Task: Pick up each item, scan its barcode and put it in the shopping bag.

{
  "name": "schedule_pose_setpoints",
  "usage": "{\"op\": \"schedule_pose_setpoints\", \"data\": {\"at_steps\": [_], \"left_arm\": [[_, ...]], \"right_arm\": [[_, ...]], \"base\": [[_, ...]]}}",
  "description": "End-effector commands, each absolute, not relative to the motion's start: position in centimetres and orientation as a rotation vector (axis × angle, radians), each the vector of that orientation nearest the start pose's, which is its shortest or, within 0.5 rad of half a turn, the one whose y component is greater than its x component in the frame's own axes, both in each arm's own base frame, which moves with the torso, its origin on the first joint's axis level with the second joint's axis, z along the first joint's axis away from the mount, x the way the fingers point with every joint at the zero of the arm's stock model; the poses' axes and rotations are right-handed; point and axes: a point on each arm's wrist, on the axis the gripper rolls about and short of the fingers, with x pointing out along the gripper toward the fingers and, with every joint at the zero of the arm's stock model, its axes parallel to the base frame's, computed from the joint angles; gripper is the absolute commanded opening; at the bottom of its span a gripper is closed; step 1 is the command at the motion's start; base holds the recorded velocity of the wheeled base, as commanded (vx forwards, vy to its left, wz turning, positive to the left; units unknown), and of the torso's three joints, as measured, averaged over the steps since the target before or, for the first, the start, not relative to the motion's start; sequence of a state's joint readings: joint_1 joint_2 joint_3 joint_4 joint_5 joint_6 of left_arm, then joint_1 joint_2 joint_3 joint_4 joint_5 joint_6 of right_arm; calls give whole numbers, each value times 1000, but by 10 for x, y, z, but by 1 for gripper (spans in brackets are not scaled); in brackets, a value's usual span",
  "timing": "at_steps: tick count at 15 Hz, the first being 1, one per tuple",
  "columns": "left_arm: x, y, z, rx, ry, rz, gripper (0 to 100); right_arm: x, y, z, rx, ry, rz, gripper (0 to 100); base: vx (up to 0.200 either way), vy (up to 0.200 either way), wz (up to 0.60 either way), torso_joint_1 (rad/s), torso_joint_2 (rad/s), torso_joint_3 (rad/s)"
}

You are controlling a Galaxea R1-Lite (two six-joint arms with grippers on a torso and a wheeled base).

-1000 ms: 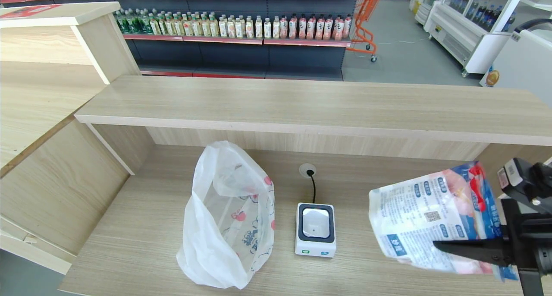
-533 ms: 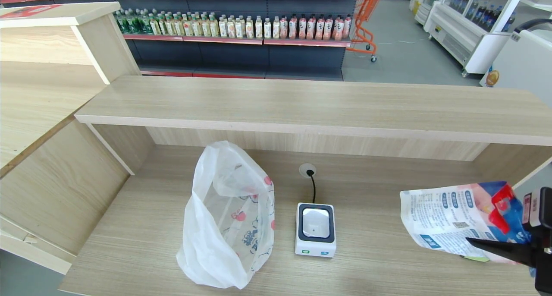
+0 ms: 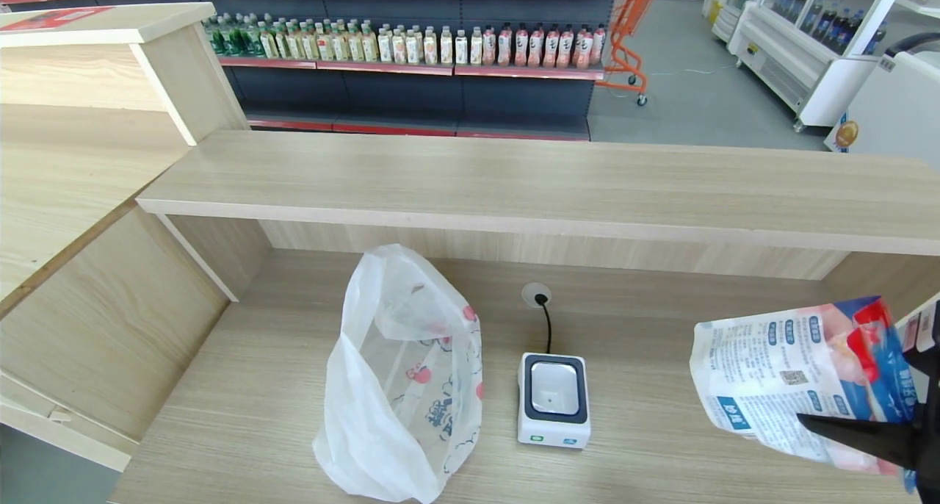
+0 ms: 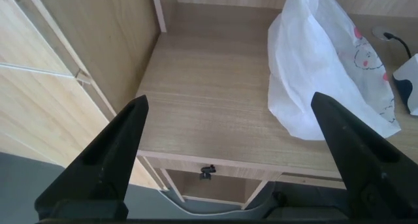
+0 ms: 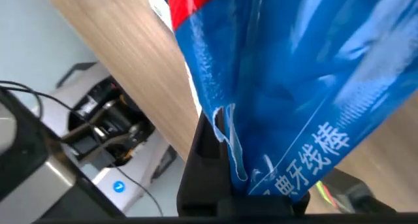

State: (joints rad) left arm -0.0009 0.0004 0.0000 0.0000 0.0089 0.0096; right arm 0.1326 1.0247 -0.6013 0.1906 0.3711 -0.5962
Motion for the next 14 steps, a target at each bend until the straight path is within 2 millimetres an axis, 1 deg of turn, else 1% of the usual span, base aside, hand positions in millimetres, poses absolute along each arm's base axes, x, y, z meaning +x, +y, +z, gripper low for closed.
{"op": "schedule_pose_setpoints", "data": {"at_steps": [1, 3, 6, 9, 10, 11, 12, 14], "left_arm": [[-23, 0, 75, 9, 0, 8, 100], [-23, 0, 75, 8, 0, 8, 100], [-23, 0, 75, 8, 0, 9, 100], [-23, 0, 75, 9, 0, 9, 100], [-23, 0, 75, 9, 0, 9, 100], [-23, 0, 75, 9, 0, 8, 100], [-23, 0, 75, 8, 0, 8, 100], [-23, 0, 76, 5, 2, 6, 100]], "right_arm": [[122, 26, 190, -413, 495, 693, 0], [126, 27, 188, -385, 518, 699, 0], [149, 30, 177, -370, 586, 716, 0], [183, 35, 165, -376, 584, 718, 0], [193, 36, 162, -379, 580, 720, 0], [209, 40, 160, -397, 555, 726, 0], [218, 42, 160, -405, 548, 731, 0], [228, 52, 166, -414, 520, 766, 0]], "base": [[0, 0, 0, 0, 0, 0], [0, 0, 0, 0, 0, 0], [-200, 0, 0, 5, 6, 2], [-200, 0, 0, -7, -4, 2], [0, 0, 0, 0, 0, 0], [0, 0, 0, 0, 0, 0], [0, 0, 0, 0, 0, 0], [0, 200, 0, 7, -2, 5]]}}
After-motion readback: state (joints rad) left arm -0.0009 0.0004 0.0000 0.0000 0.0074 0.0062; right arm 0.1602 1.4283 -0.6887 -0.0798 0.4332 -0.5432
